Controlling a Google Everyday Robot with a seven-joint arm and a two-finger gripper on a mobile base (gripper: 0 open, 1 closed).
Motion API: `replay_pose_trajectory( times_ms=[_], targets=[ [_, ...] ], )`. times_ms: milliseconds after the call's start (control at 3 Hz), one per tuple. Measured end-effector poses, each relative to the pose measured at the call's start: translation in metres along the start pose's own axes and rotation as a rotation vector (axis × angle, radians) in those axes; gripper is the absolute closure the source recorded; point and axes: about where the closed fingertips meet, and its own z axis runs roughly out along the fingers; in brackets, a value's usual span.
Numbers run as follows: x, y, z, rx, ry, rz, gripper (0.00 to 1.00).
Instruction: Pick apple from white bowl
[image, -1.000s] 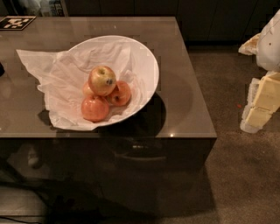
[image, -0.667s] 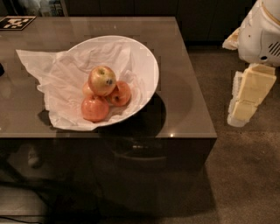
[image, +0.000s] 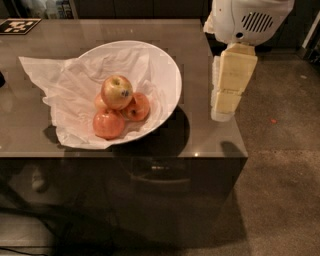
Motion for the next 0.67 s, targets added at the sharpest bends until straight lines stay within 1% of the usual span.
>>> replay_pose_trajectory(
  times_ms=[333, 667],
  targets=[
    [0.0, 0.0, 0.0, 0.0, -0.001, 0.0, 0.0],
    [-0.03, -0.018, 0.018, -0.015, -0.107, -0.05, 0.0]
  ],
)
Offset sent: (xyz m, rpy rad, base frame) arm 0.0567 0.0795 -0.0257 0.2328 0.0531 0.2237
